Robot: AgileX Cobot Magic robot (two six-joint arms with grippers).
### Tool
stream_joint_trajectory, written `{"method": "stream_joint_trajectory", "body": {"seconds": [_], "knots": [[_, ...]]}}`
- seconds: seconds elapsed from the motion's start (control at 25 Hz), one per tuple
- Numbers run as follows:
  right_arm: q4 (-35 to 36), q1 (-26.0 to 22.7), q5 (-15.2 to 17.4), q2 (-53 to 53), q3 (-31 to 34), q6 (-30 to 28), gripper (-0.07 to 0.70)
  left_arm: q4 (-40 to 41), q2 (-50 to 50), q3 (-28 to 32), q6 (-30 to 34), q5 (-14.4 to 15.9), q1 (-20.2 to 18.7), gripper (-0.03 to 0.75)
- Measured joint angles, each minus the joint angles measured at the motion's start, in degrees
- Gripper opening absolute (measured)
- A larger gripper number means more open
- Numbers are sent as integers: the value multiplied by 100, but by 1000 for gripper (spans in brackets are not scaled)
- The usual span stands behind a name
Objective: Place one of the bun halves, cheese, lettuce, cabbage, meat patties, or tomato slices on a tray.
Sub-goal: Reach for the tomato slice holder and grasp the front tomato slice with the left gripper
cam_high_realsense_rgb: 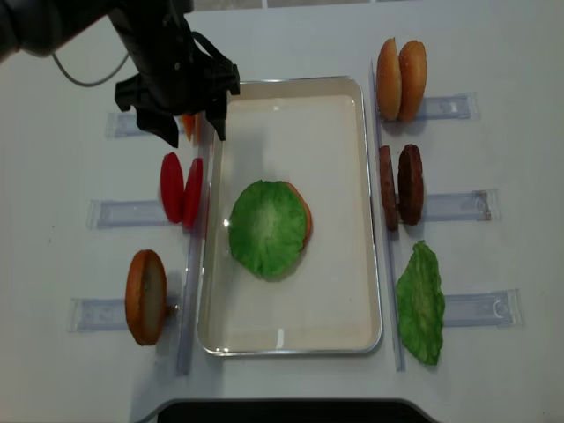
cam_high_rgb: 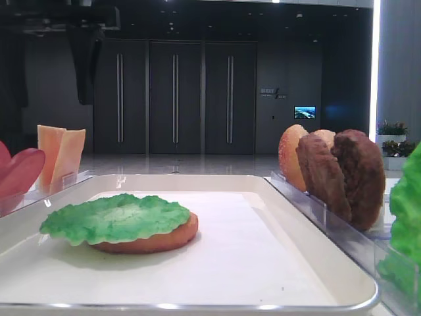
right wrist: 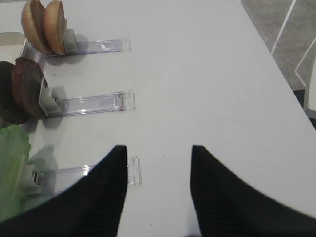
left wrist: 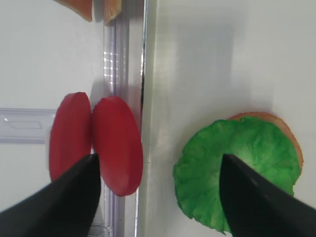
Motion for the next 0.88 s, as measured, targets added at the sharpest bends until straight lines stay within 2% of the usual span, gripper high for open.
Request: {"method": "stream_joint_trajectory", "body": {"seconds": [0.6,0.68,0.76,0.8,0.88], "knots": [[0,0,0,0,0,0,293,182,851,-7,216,152,0,470],[0,0,0,0,0,0,293,289,908,-7,308,264,0,431],[0,0,0,0,0,0,293,328,929,-7,362,349,0,361],[0,0,0,0,0,0,293,327,929,-7,368,363,0,321],[0,0,0,0,0,0,293,327,929,-7,400,363,0,193]]}}
